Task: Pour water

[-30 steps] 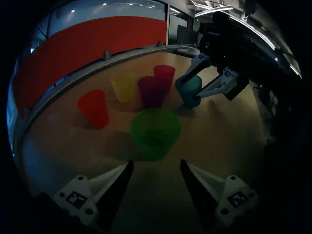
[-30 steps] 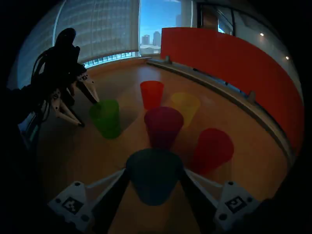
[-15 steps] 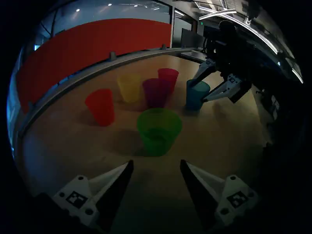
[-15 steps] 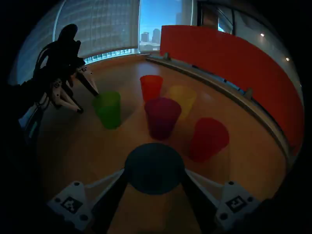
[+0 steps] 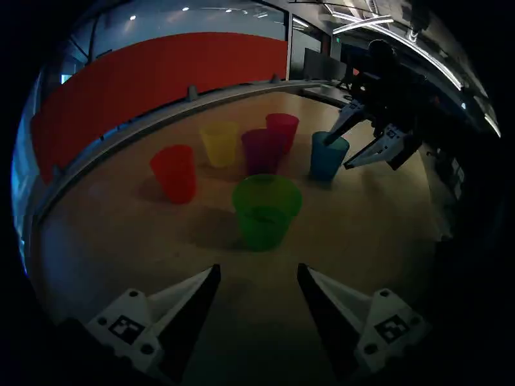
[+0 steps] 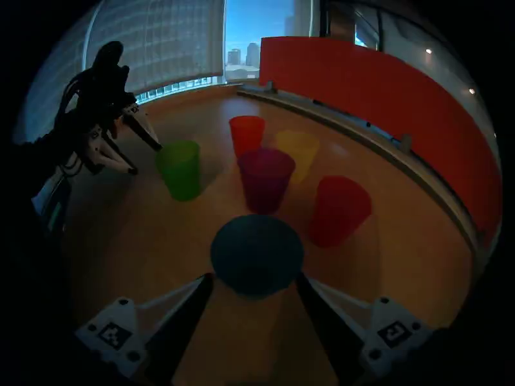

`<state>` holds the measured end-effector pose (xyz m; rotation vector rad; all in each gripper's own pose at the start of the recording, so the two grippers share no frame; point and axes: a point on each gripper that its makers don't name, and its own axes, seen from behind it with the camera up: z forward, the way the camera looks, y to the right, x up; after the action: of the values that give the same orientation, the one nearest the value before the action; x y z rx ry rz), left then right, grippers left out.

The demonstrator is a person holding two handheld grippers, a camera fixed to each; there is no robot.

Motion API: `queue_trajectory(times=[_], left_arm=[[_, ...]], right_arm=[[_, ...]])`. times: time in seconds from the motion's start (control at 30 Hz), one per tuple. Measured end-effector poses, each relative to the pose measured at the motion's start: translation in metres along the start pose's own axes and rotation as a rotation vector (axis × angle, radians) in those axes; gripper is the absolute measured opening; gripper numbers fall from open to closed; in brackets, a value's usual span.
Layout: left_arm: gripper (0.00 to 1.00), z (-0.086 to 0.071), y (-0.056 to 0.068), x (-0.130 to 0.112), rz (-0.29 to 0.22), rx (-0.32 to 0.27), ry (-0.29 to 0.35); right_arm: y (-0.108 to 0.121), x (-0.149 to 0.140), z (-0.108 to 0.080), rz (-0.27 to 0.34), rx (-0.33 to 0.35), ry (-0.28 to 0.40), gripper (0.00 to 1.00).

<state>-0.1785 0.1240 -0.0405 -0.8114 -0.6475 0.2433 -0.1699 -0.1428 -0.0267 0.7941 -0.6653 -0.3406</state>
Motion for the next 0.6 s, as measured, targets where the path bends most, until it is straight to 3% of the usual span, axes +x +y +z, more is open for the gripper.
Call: queue_trajectory(times=[0.3, 0.6], left_arm=[[0.88, -0.023, -0.012, 0.001, -0.053, 0.068, 0.063], [0.88, -0.041, -0.027, 0.013, -0.136, 0.174, 0.209]], right_arm=[[0.004, -0.014, -0.034, 0.023, -0.066, 0.032, 0.99], [0.007, -0.025, -0.064, 0.084, -0.173, 0.116, 0.99]])
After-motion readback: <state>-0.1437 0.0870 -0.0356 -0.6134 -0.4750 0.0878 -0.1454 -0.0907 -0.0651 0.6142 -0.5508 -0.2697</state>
